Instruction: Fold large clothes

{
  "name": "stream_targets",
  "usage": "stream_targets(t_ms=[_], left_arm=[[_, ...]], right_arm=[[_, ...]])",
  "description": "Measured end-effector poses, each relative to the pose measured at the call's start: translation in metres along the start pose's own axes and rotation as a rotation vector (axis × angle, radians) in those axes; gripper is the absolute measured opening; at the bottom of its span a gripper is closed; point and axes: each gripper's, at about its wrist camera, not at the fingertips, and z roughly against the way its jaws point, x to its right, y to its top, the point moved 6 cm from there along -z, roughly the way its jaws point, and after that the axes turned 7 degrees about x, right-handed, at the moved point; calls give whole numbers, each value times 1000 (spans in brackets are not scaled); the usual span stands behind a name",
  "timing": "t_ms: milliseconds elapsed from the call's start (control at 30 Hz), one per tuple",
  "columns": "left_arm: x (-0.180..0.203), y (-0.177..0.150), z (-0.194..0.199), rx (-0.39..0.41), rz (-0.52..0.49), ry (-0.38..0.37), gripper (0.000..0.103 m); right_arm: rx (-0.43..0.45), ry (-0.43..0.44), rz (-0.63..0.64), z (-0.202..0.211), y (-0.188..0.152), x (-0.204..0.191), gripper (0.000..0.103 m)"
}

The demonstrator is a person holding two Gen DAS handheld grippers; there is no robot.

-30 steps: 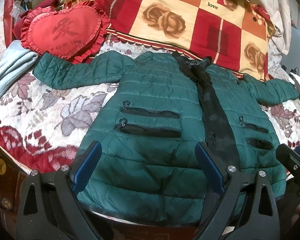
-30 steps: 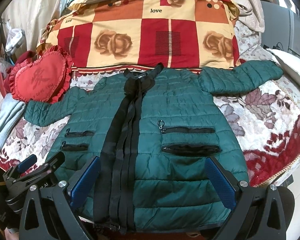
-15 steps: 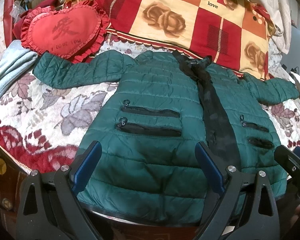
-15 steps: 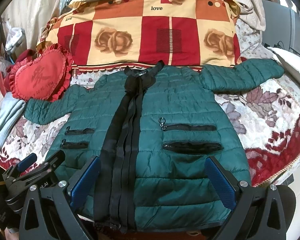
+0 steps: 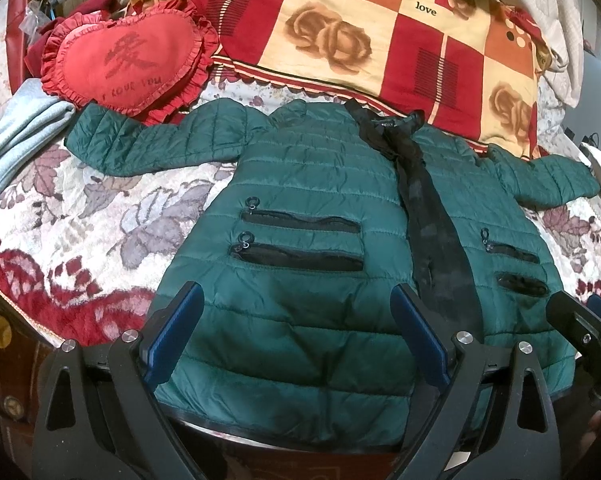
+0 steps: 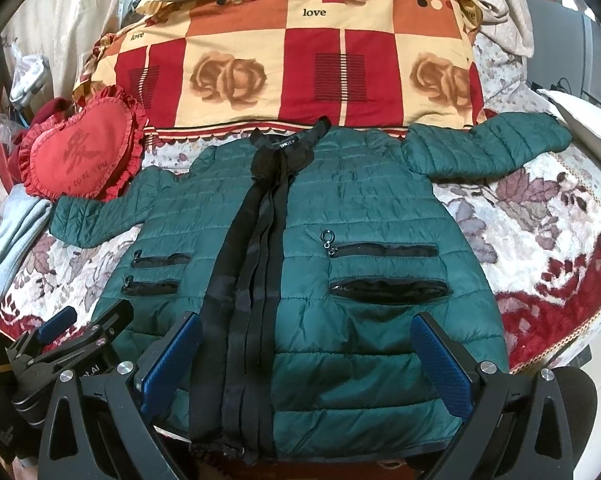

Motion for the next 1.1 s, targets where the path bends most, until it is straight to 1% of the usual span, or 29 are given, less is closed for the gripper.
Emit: stream_targets(t_ms=[167,333,467,567,667,900,1000,1100], left_arm=[[1,-3,0,-2,0,-1,95],[1,-5,0,-3,1,-1,95],[1,-6,-2,-6,-3,-1,95],[1,-7,-2,-7,3,-3,95],[0,-8,-6,-11,7,-5,95],[-8,0,-14,-15,11,6,95],[-13,4,-19,-19,12,12,95],[-16,9,-24,-25,10,17,95]], right_arm=[[1,12,-7,-2,-2,-2,103],[-21,-21,28,-7,-3,-2,103],[-33,-32,47,-10,-3,-4,103],[-13,-19,34,-10,-1,-4,103],[-11,0,17,-11,0,-3,103],[-11,-7,38,-16,5,-3,103],[-27,1,48,-23,9,-5,103],[-12,10,63,-26,19,-10,103]])
